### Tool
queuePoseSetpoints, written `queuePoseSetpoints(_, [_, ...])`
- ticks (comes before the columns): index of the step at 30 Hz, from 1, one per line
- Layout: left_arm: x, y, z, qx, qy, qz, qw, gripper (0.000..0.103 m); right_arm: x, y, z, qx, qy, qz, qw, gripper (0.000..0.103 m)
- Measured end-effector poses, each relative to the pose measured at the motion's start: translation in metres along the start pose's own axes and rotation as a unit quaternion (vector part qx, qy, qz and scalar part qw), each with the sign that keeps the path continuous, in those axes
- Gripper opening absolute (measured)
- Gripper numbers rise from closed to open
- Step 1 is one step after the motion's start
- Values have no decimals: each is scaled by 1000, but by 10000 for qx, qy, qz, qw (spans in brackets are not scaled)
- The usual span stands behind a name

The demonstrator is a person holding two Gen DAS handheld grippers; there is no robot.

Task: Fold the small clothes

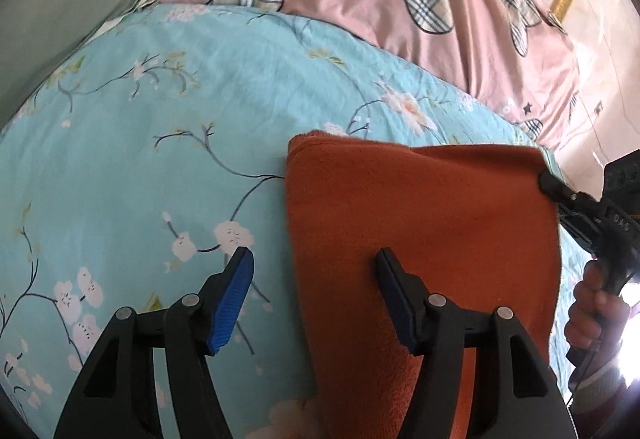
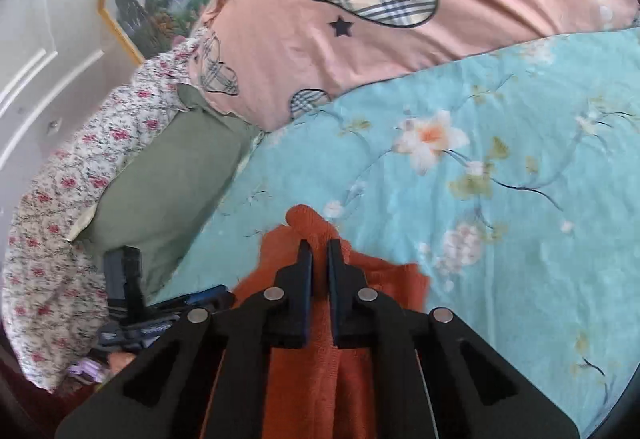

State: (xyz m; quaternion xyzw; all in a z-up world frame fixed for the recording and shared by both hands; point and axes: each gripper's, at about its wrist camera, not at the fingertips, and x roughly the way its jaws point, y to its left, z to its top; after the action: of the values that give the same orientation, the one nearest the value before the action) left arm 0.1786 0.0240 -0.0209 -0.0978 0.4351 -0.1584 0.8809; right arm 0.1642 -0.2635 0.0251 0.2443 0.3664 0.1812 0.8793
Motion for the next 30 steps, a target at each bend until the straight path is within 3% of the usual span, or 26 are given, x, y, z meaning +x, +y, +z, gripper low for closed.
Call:
queuePoseSetpoints(2, [6, -6, -1, 187, 27, 197, 9996, 64, 16, -19, -11, 191, 303, -357, 9987, 8])
queuePoseSetpoints(3, [13, -11, -2, 325, 92, 392, 9987, 64, 24, -30, -15, 459, 206, -558, 9972, 8])
queuePoseSetpoints(7, [31, -11, -2, 439, 205, 725, 9962, 64, 48, -55, -25, 818, 439, -768, 9927, 8])
queuePoseSetpoints(14, [45, -14, 1, 579, 357, 783, 9946, 67, 54, -60, -28, 913, 622, -1013, 9887, 9])
queuePoseSetpoints(19, [21, -10, -2, 448, 278, 761, 9957, 64, 30, -55, -23, 1083, 500, -902, 9888, 15])
queuePoseSetpoints(22, [-8, -13, -9, 454, 88, 479, 9978, 63, 2, -38, -23, 1024, 273, -802, 9911, 15])
queuePoseSetpoints(25, [-39, -20, -23, 536, -72, -66, 9985, 63, -20, -16, -31, 923, 193, -690, 9932, 15])
queuePoseSetpoints(30, [-79, -36, -58, 675, -135, -1128, 9912, 63, -23, 23, -63, 887, 454, -51, 9950, 15])
